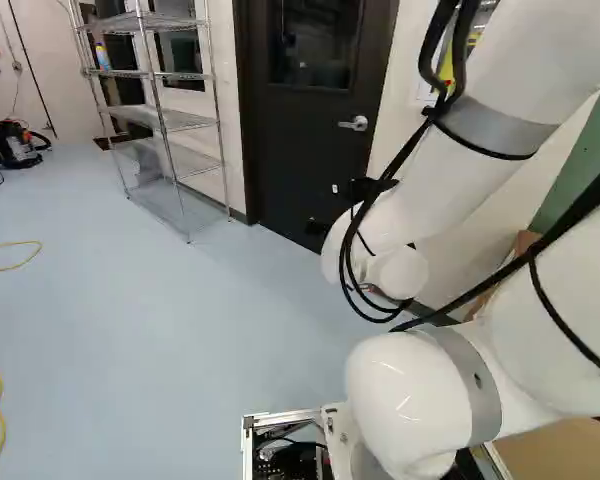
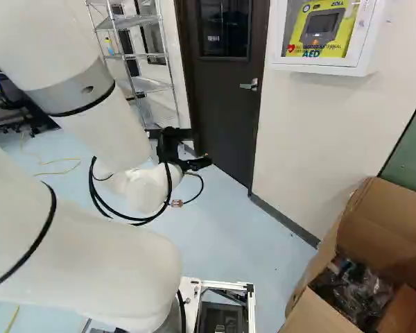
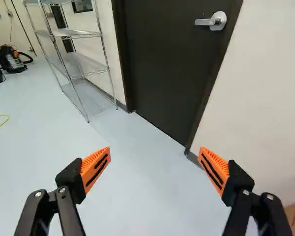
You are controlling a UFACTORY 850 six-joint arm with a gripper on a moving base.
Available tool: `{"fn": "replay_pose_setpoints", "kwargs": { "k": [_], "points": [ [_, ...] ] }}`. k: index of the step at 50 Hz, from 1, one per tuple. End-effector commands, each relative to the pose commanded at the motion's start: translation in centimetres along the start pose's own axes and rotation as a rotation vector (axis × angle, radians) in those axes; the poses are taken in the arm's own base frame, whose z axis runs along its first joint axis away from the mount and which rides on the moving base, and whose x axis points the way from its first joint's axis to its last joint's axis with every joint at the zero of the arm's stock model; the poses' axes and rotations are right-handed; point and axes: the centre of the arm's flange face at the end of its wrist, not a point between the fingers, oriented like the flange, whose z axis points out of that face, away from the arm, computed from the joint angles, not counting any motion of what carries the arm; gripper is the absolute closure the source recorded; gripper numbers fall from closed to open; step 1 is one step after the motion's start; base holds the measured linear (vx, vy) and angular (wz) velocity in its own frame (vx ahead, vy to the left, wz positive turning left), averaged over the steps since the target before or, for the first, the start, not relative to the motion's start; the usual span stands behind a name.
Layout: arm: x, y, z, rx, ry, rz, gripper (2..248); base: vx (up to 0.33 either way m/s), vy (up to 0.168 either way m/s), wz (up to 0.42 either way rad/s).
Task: Open the door and move inside
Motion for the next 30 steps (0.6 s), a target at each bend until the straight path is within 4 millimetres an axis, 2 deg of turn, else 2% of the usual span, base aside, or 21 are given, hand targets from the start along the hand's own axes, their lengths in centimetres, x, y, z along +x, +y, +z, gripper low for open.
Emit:
{"fn": "replay_pose_setpoints", "kwargs": {
  "k": [30],
  "points": [
    [0.00,0.00,0.00,0.000,0.000,0.000,3,0.158,0.129,-0.025]
  ]
}}
